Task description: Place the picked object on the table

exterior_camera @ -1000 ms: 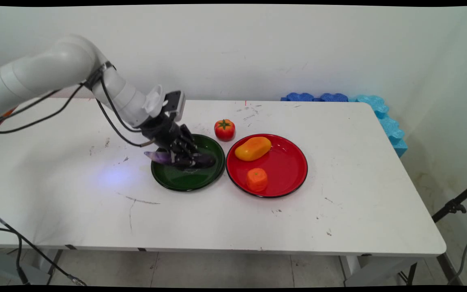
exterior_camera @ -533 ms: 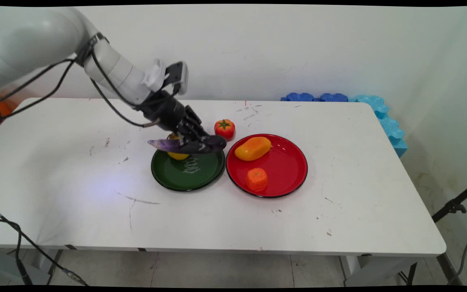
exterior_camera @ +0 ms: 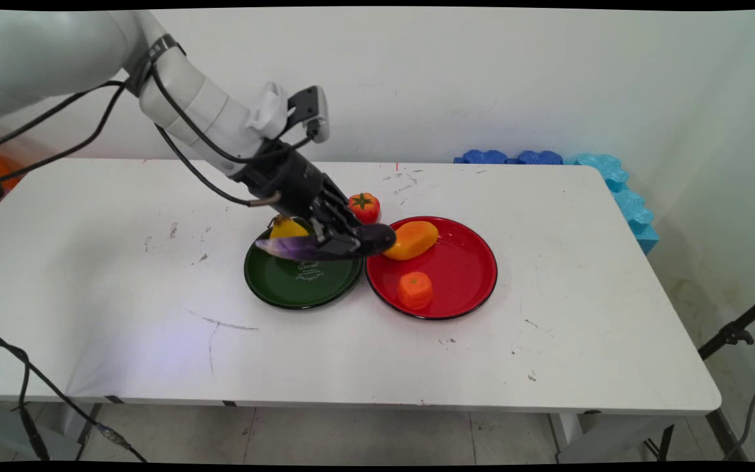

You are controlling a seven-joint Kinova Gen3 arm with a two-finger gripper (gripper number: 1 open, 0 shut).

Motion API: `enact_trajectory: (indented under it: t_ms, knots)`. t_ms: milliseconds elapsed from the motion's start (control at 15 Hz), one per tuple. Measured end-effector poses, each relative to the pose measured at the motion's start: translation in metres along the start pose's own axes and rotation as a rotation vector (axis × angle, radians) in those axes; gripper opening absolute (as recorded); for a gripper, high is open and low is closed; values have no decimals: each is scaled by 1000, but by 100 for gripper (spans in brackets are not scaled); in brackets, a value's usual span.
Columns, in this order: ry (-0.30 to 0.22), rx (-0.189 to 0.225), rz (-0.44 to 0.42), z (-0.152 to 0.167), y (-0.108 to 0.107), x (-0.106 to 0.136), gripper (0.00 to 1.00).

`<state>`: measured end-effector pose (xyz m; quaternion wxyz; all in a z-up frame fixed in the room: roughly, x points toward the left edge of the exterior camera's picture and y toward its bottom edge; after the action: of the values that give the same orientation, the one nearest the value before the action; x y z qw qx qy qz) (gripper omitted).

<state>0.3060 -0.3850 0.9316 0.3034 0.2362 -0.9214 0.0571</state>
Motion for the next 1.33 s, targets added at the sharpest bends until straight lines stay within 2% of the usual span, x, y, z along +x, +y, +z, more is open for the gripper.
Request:
enact_trajectory:
  t_ms: [267, 600, 1000, 1333]
  knots:
    - [-4, -35, 0, 14, 27, 5, 0]
    - [-17, -71, 1, 37, 50, -6, 0]
    - [-25, -104, 27, 69, 69, -31, 0]
    - [-31, -111, 73, 94, 75, -50, 0]
